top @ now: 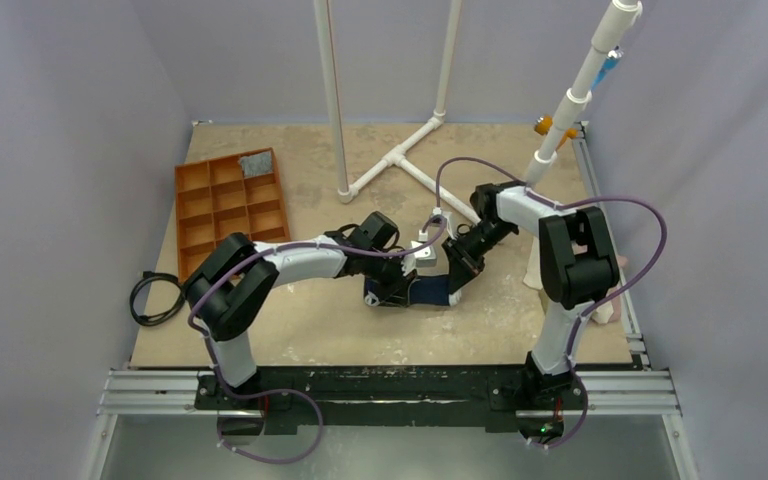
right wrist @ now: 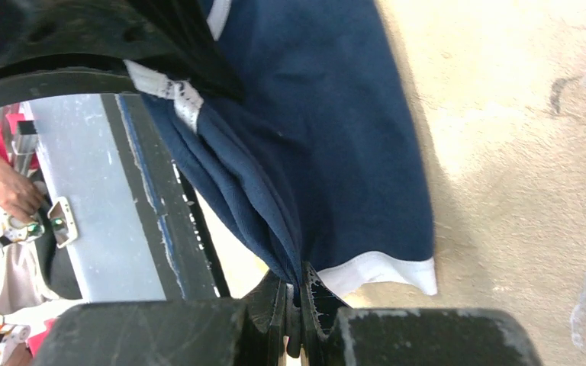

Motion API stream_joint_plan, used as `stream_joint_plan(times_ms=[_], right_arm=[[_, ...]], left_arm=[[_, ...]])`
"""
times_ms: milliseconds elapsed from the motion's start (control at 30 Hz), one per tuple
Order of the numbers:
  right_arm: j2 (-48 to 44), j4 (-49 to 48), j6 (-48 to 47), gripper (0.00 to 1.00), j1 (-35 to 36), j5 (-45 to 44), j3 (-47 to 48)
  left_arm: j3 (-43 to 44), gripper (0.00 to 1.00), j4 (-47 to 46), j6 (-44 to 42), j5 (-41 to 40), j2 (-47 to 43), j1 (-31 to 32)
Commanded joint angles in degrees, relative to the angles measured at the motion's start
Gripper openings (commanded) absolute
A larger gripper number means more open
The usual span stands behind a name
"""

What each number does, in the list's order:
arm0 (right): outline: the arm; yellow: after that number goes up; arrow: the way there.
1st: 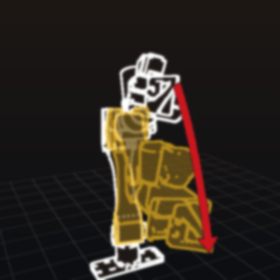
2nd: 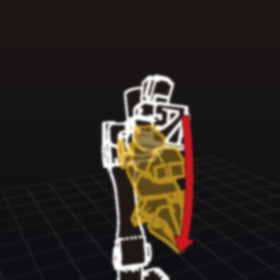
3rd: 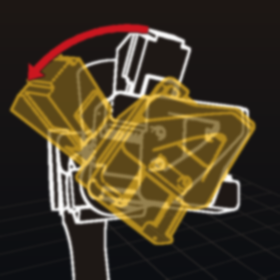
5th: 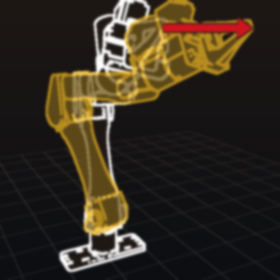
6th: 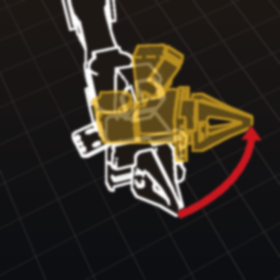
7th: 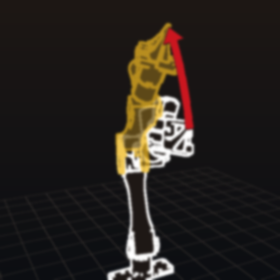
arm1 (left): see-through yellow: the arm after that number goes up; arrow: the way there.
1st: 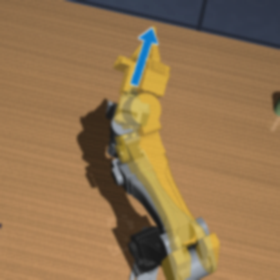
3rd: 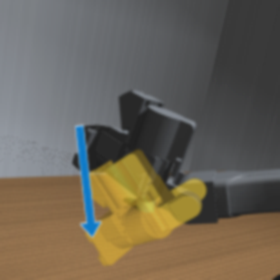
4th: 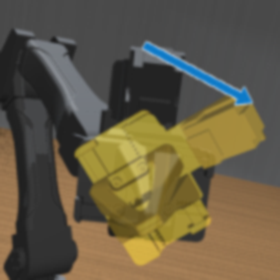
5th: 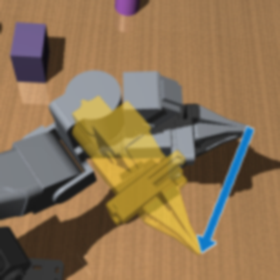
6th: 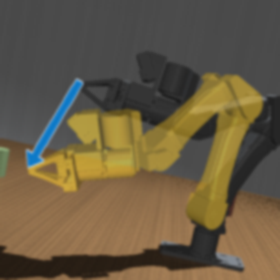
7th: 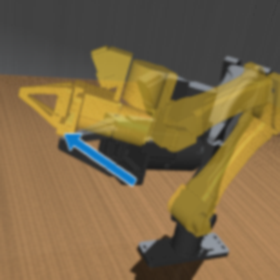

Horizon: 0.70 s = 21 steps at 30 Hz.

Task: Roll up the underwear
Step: Fold the underwear at the center of the board.

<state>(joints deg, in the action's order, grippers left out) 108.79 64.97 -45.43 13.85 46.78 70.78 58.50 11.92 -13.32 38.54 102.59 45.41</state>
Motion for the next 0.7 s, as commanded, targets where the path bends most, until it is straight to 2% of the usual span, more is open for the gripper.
stream_joint_plan(times_ms=[0, 367, 667], right_arm=[[-3.10, -3.82, 4.04, 0.00, -1.06, -3.26, -1.22], [-1.48, -6.90, 8.60, 0.00, -0.96, -5.07, -0.71], [0.03, -8.72, 10.96, 0.08, -0.85, -5.69, -0.03]], left_arm=[[3.04, 0.05, 4.49, -2.26, 4.09, 0.63, -0.10], [4.73, 0.17, 7.62, -2.51, 2.15, 2.96, -0.25], [5.55, 0.22, 7.95, -0.68, 1.54, 3.60, -0.82]])
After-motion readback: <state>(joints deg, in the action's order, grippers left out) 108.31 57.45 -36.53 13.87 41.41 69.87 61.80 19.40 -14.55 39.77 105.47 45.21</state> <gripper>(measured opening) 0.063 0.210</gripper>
